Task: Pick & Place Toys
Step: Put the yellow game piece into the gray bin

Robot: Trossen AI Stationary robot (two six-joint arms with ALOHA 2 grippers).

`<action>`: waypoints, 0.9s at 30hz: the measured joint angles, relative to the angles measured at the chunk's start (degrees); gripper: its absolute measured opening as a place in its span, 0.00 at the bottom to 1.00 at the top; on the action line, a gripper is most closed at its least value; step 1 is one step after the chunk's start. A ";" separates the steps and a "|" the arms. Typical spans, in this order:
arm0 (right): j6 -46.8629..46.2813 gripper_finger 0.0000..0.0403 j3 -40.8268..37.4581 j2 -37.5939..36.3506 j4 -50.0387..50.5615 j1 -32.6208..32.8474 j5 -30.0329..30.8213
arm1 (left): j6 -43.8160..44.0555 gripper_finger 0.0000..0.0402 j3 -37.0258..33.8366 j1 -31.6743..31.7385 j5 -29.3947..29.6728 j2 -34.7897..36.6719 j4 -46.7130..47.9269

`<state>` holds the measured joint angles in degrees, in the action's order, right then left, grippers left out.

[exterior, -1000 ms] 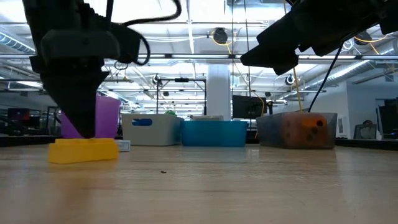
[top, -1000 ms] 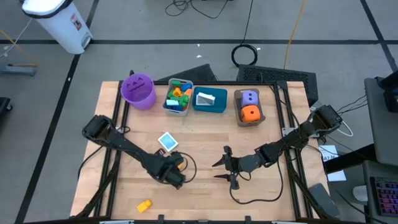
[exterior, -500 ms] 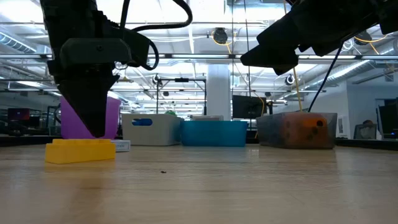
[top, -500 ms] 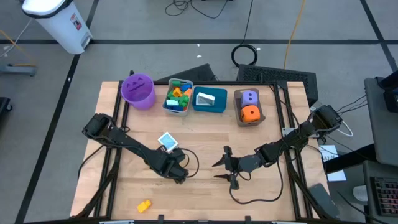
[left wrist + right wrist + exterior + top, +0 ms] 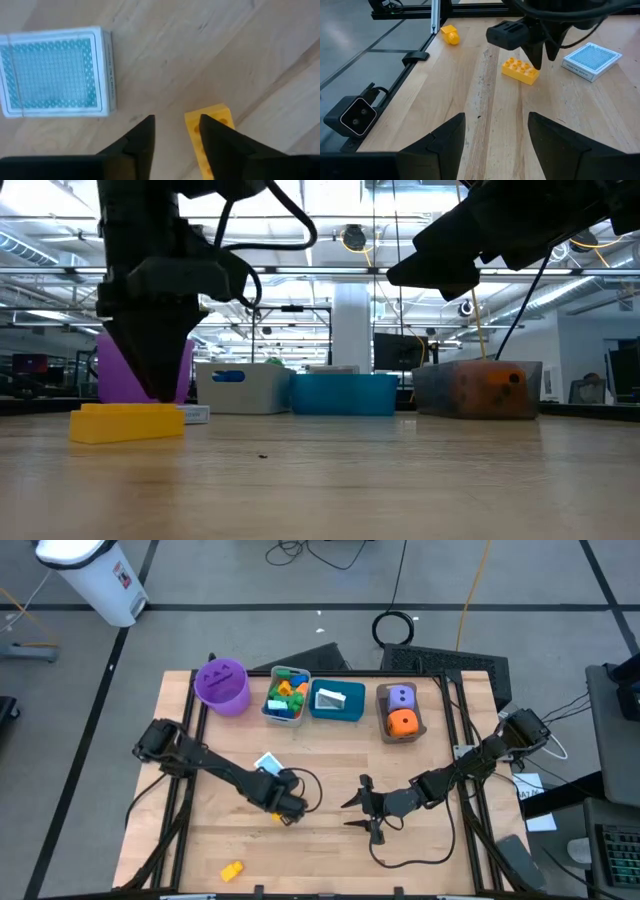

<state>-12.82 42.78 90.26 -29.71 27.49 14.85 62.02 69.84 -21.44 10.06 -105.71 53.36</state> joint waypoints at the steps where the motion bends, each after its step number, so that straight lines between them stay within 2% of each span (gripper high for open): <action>1: 0.00 0.52 0.00 0.00 0.00 0.00 0.02 | 0.18 0.43 0.02 0.27 -1.35 0.04 0.42; 8: 0.00 0.52 0.00 0.00 -0.02 0.00 0.00 | 1.29 0.61 0.11 0.38 -8.96 0.11 0.23; 12: 0.00 0.52 0.00 0.00 0.00 0.00 0.00 | 1.46 0.68 0.11 0.35 -10.12 0.14 0.07; 20: 0.00 0.52 0.00 0.00 -0.02 0.00 0.00 | 0.85 0.70 0.07 -0.48 -9.59 2.56 -0.43; 27: 0.00 0.52 0.00 0.00 -0.02 0.00 0.00 | 1.92 0.70 0.09 -5.90 -7.81 5.65 -3.58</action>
<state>-12.82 42.78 90.26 -29.73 27.49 14.85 63.94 69.93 -27.33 2.26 -100.06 49.78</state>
